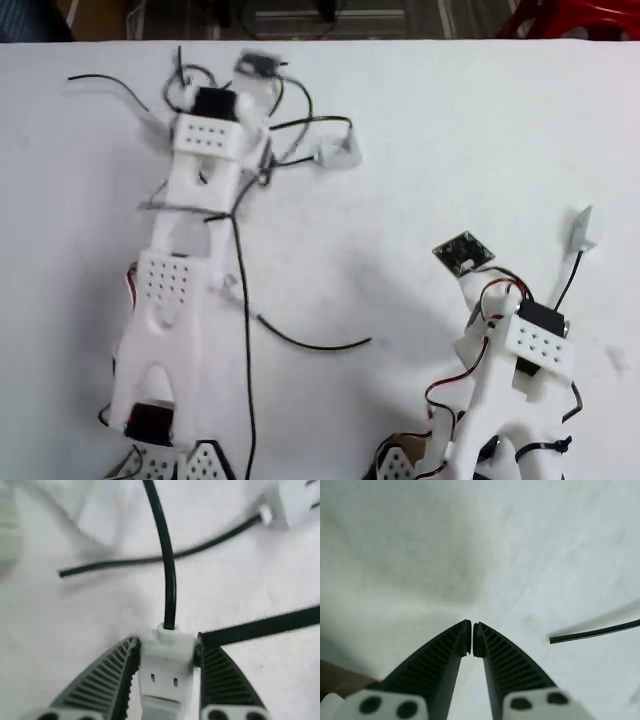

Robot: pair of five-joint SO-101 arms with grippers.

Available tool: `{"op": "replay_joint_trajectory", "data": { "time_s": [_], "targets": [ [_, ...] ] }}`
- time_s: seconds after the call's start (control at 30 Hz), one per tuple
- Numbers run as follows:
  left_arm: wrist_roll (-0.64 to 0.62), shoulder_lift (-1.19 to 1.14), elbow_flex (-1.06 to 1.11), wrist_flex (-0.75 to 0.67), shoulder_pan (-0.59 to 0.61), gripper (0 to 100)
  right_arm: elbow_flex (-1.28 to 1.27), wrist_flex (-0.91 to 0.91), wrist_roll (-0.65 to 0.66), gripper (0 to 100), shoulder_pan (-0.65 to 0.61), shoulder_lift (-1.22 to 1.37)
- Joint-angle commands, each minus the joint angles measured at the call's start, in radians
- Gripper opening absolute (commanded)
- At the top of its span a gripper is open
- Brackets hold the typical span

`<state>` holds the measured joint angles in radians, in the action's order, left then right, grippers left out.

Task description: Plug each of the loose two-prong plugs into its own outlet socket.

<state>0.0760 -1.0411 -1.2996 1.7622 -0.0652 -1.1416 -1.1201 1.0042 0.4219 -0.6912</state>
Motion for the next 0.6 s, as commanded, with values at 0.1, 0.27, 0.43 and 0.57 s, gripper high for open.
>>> {"op": "replay_joint_trajectory", "data": {
  "time_s": [0.1, 0.27, 0.43, 0.57],
  "targets": [
    [0.186, 0.019, -0.121, -0.150, 0.059, 5, 0.006, 0.012, 0.008, 1.8, 0.010, -0.021],
    [0.203, 0.019, 0.017, -0.270, 0.114, 19, 0.006, 0.008, 0.000, 1.8, 0.012, -0.021],
    [0.213, 0.021, 0.100, -0.338, 0.162, 23, 0.011, 0.008, -0.002, 1.8, 0.012, -0.021],
    [0.367, 0.033, 0.051, -0.259, 0.148, 24, 0.014, 0.013, -0.002, 1.8, 0.010, -0.022]
  ]
}}
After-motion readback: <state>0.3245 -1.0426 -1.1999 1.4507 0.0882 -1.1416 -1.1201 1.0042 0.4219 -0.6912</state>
